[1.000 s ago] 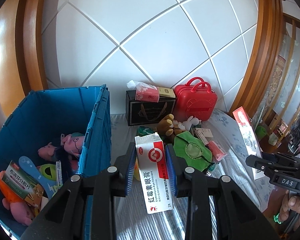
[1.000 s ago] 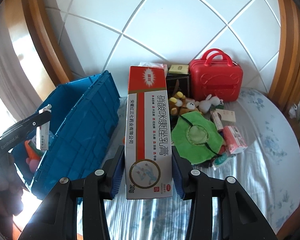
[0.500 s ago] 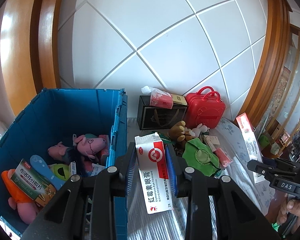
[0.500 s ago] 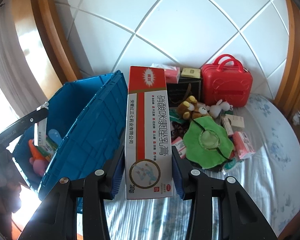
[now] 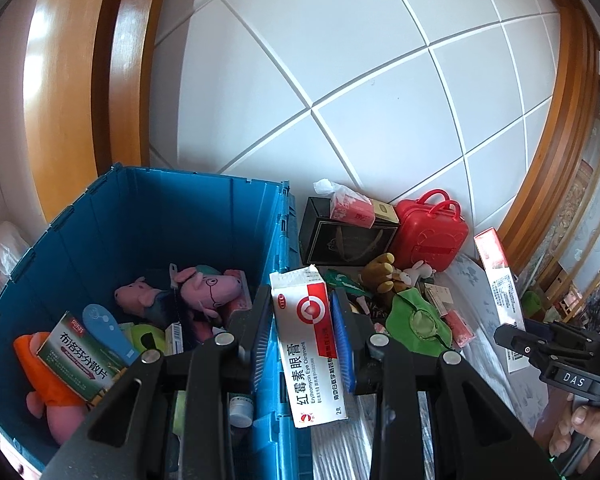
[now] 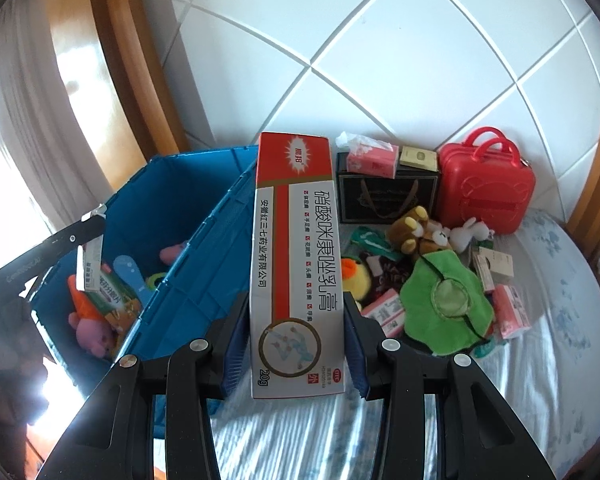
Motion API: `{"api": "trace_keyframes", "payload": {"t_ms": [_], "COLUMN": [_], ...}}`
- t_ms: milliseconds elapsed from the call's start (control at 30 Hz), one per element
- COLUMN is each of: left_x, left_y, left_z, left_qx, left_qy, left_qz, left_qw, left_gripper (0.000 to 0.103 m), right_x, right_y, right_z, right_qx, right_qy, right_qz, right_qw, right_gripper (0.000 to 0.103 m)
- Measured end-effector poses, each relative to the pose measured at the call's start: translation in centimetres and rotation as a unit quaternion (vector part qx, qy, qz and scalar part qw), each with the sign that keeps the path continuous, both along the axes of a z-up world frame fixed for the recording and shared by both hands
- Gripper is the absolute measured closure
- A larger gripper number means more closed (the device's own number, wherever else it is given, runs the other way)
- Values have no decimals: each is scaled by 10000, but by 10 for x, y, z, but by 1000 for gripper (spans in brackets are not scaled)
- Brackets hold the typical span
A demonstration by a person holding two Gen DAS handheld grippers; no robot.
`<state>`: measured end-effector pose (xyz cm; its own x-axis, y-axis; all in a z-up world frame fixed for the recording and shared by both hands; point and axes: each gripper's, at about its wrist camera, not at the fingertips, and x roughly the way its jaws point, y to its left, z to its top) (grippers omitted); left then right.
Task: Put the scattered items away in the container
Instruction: 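Lift and carry both red-white boxes over the blue crate with both tools, then open both tools over the crate to drop the two boxes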
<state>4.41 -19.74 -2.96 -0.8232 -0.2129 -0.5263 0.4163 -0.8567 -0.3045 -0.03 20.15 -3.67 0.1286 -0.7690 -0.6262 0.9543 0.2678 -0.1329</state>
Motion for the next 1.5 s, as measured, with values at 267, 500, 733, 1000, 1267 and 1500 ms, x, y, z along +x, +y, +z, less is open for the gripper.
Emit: {"api": "trace_keyframes", "payload": {"t_ms": [267, 500, 733, 1000, 1267, 1500], "left_x": [18, 37, 52, 65, 80, 95], "left_y": [-33, -64, -91, -111, -128, -141], "left_z": [-9, -18, -26, -34, -45, -55], "left_qx": [49, 89, 151, 205, 293, 345], "left_qy": [-9, -3, -18, -40, -59, -92], "left_qz": [216, 445, 657, 826, 957, 1101], "left_qw": [9998, 9990, 9977, 9964, 9950, 9933], "left_gripper": [75, 75, 75, 75, 75, 75], "right_x": [43, 87, 134, 177, 222, 256], "right_y": [-12, -22, -33, -44, -58, -60], "right_z": [-6, -6, -11, -19, -28, -39], "right_qx": [-46, -90, -65, -62, 78, -2], "right_qy": [-21, 32, 83, 120, 216, 217], "right_qz": [311, 594, 945, 1266, 1542, 1841], "right_qw": [9995, 9982, 9955, 9919, 9878, 9827], "right_gripper": [61, 61, 61, 61, 61, 61]}}
